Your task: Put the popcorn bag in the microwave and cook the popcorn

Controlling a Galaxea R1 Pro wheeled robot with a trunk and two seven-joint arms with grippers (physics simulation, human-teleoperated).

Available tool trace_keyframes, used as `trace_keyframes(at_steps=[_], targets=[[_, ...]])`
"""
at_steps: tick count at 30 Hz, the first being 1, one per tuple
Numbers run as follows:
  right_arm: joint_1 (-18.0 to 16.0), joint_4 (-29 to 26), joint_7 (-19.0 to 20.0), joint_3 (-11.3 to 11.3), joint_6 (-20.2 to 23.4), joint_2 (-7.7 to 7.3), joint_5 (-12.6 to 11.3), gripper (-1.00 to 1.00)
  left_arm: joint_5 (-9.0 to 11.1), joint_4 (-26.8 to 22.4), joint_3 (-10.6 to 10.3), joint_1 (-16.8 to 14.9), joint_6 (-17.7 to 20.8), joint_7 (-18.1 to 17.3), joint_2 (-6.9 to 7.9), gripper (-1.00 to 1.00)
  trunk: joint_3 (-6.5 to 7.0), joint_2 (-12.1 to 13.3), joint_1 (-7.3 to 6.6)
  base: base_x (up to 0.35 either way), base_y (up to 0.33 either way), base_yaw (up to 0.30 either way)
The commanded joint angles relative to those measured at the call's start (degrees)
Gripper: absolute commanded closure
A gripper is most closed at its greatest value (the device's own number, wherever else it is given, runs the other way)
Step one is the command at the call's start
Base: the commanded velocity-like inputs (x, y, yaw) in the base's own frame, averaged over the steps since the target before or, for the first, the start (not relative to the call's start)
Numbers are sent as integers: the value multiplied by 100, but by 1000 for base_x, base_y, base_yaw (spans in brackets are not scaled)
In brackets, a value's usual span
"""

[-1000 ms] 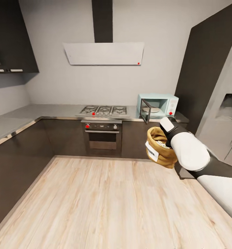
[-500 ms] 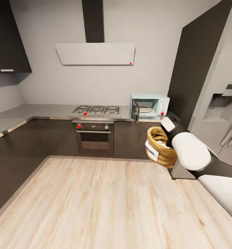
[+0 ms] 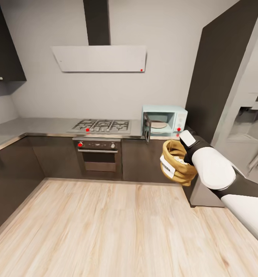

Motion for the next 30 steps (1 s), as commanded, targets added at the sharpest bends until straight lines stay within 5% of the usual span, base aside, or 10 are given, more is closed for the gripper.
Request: trace_keyframes(at_steps=[1,10,30], targets=[[-3,-10,-26,-1,39,3,-23,100,5,-3,15,-1,-13,2,-2,-100,-7,-4,4,319,-78,0],[-3,-10,-39,185,42,11,31,100,5,-2,15,-1,-6,2,-2,-100,-7,-4,4,319,-108,0],[-3,-10,-101,232,74,60,28,100,12,6,15,-1,4,2,-2,-100,-7,-4,4,319,-107,0]])
